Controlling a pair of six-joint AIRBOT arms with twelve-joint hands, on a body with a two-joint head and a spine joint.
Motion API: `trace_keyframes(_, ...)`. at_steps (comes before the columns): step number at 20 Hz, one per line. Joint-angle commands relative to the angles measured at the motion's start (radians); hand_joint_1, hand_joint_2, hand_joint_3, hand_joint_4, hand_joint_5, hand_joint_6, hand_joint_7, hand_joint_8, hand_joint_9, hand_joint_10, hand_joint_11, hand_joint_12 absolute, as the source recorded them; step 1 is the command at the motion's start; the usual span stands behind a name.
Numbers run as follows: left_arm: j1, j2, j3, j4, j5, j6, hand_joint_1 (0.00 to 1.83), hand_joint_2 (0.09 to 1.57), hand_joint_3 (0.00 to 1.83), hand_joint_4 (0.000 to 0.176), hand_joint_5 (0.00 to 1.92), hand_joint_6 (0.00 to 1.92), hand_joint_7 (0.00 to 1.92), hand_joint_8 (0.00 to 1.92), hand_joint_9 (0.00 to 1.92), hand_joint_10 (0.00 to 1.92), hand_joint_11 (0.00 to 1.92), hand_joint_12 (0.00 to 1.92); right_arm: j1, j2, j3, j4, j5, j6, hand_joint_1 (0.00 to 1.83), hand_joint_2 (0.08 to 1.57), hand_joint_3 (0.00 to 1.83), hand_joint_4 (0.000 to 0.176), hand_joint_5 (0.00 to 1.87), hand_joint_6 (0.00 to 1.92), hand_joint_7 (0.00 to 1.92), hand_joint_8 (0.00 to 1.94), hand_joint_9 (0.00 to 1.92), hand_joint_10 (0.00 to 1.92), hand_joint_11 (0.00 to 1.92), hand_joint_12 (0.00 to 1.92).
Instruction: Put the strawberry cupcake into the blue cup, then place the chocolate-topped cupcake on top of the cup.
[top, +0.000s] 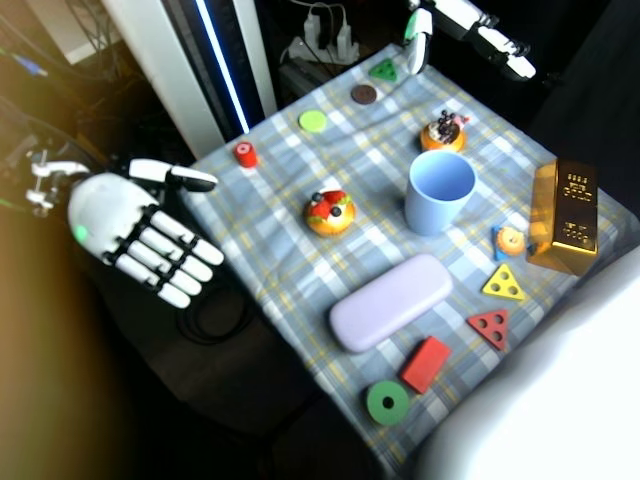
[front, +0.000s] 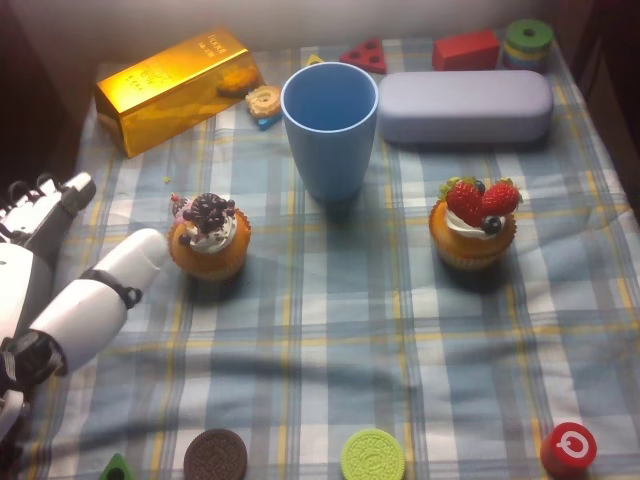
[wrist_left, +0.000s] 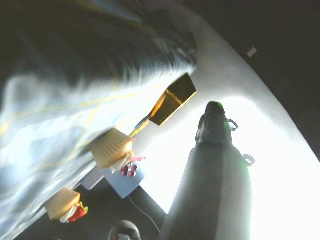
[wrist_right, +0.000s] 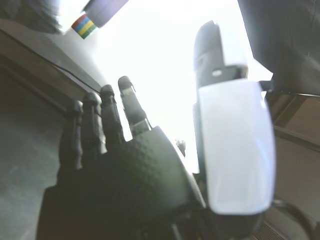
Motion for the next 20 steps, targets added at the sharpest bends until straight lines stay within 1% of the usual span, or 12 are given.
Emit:
trace_keyframes(1, -0.009, 0.007, 0.002, 0.053, -0.111, -0.003, 0.0, 1.18, 0.02, 0.063, 0.32, 0.01, 0.21, 0.0, 0.18, 0.02, 0.04, 0.41, 0.008, 0.005, 0.0, -0.004, 0.12, 0.008, 0.06, 1.17, 0.0, 0.008, 0.14, 0.0, 0.22, 0.0, 0.25, 0.0, 0.21, 0.12)
trace_keyframes(3, -0.009, 0.007, 0.002, 0.053, -0.111, -0.003, 0.0, 1.17, 0.01, 0.079, 0.31, 0.0, 0.2, 0.0, 0.19, 0.01, 0.05, 0.42, 0.008, 0.005, 0.0, -0.004, 0.12, 0.008, 0.06, 1.14, 0.01, 0.016, 0.13, 0.0, 0.22, 0.0, 0.25, 0.0, 0.23, 0.08)
trace_keyframes(5, -0.009, 0.008, 0.001, 0.054, -0.111, -0.001, 0.0, 1.18, 0.01, 0.067, 0.31, 0.0, 0.19, 0.0, 0.18, 0.01, 0.05, 0.42, 0.008, 0.006, 0.0, -0.004, 0.12, 0.008, 0.07, 1.14, 0.0, 0.022, 0.13, 0.0, 0.23, 0.0, 0.25, 0.0, 0.23, 0.07)
trace_keyframes(7, -0.012, 0.016, -0.002, 0.058, -0.111, 0.001, 0.0, 1.14, 0.0, 0.066, 0.3, 0.0, 0.18, 0.0, 0.17, 0.0, 0.03, 0.41, 0.008, 0.013, 0.0, -0.011, 0.119, 0.009, 0.07, 1.12, 0.0, 0.01, 0.14, 0.0, 0.23, 0.0, 0.25, 0.0, 0.21, 0.06)
trace_keyframes(10, -0.015, 0.051, -0.013, 0.078, -0.111, 0.002, 0.0, 1.13, 0.0, 0.063, 0.28, 0.0, 0.18, 0.01, 0.18, 0.01, 0.04, 0.39, 0.034, 0.065, 0.005, -0.076, 0.08, 0.022, 0.09, 1.03, 0.0, 0.028, 0.11, 0.0, 0.2, 0.0, 0.21, 0.0, 0.16, 0.03)
trace_keyframes(11, -0.015, 0.058, -0.014, 0.078, -0.111, 0.005, 0.0, 1.11, 0.0, 0.068, 0.27, 0.0, 0.16, 0.0, 0.16, 0.01, 0.03, 0.39, 0.053, 0.082, 0.012, -0.107, 0.051, 0.036, 0.12, 1.02, 0.0, 0.017, 0.1, 0.0, 0.21, 0.0, 0.22, 0.0, 0.19, 0.04)
trace_keyframes(12, -0.017, 0.06, -0.014, 0.078, -0.111, 0.012, 0.0, 1.1, 0.0, 0.055, 0.28, 0.0, 0.16, 0.0, 0.16, 0.01, 0.03, 0.39, 0.069, 0.094, 0.025, -0.137, 0.024, 0.058, 0.15, 1.03, 0.0, 0.017, 0.07, 0.0, 0.2, 0.0, 0.19, 0.0, 0.18, 0.04)
trace_keyframes(13, -0.019, 0.06, -0.017, 0.076, -0.111, 0.032, 0.0, 1.08, 0.0, 0.056, 0.28, 0.0, 0.17, 0.0, 0.17, 0.01, 0.05, 0.4, 0.093, 0.104, 0.064, -0.186, -0.023, 0.142, 0.26, 1.03, 0.0, 0.026, 0.06, 0.0, 0.19, 0.0, 0.18, 0.0, 0.17, 0.03)
trace_keyframes(14, -0.022, 0.059, -0.018, 0.075, -0.111, 0.042, 0.0, 1.08, 0.0, 0.021, 0.28, 0.0, 0.18, 0.01, 0.2, 0.02, 0.1, 0.42, 0.101, 0.106, 0.085, -0.208, -0.042, 0.187, 0.31, 1.03, 0.0, 0.004, 0.05, 0.0, 0.23, 0.01, 0.22, 0.02, 0.21, 0.05)
trace_keyframes(15, -0.026, 0.055, -0.021, 0.073, -0.111, 0.06, 0.01, 1.06, 0.0, 0.034, 0.27, 0.0, 0.17, 0.0, 0.19, 0.01, 0.09, 0.42, 0.124, 0.111, 0.116, -0.248, -0.083, 0.246, 0.36, 1.03, 0.0, 0.004, 0.05, 0.0, 0.23, 0.01, 0.23, 0.01, 0.2, 0.04)
trace_keyframes(18, -0.026, 0.051, -0.021, 0.061, -0.111, 0.069, 0.05, 1.01, 0.0, 0.046, 0.27, 0.0, 0.18, 0.0, 0.2, 0.0, 0.07, 0.39, 0.188, 0.136, 0.151, -0.332, -0.173, 0.295, 0.4, 1.04, 0.0, 0.0, 0.07, 0.01, 0.25, 0.01, 0.26, 0.02, 0.25, 0.06)
trace_keyframes(20, -0.026, 0.051, -0.021, 0.057, -0.111, 0.073, 0.07, 1.04, 0.0, 0.032, 0.27, 0.0, 0.18, 0.0, 0.2, 0.0, 0.05, 0.47, 0.238, 0.16, 0.18, -0.413, -0.246, 0.35, 0.43, 1.02, 0.0, 0.004, 0.05, 0.0, 0.23, 0.0, 0.25, 0.01, 0.22, 0.05)
